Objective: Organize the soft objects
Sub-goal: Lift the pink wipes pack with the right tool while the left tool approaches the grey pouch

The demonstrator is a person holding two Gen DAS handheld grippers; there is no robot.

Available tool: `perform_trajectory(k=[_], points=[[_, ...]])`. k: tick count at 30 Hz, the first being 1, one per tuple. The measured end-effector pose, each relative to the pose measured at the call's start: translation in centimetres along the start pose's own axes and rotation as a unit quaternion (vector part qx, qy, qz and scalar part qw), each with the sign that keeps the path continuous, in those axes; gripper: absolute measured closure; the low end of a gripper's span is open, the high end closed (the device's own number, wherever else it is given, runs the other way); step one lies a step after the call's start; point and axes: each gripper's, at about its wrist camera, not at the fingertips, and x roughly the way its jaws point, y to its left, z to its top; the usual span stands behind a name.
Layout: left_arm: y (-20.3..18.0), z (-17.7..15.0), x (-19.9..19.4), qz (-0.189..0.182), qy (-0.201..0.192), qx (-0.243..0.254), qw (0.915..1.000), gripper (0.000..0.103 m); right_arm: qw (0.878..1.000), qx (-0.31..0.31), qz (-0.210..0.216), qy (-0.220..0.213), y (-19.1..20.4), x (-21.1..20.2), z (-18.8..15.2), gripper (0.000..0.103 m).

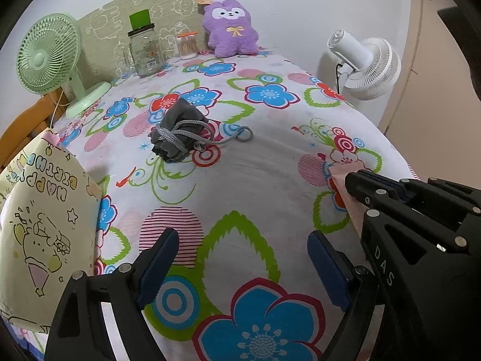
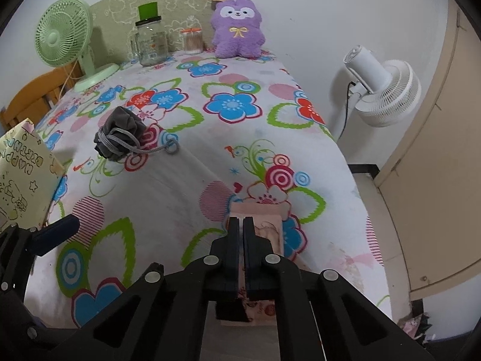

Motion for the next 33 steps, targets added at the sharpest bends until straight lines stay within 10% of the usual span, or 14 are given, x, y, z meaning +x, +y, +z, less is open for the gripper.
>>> perform_trajectory(k=[6, 18, 22, 33], points=[[-0.3, -0.1, -0.2, -0.003, -0.003, 0.003, 1.0, 0.015, 1.0, 0.021, -0.013, -0.008, -1.1, -0.8, -0.6, 0.04], [-0.5, -0.7, 0.2, 0.008, 0.012, 0.016, 0.9998, 0.015, 0.999, 0.045, 0.003, 0.01, -1.3, 0.2, -1.6, 0.035], [-0.5, -0.8, 0.2, 0.011, 0.01, 0.023, 0.9996, 0.015, 1.0, 0.028, -0.007, 0.003, -0.6, 0.3, -1.5, 0.061], [0.3, 0.9, 0.1, 0.018, -0.001, 0.006, 0.9998, 0.015, 1.0, 0.023, 0.008, -0.004, -0.3, 0.4, 0.4, 0.061]])
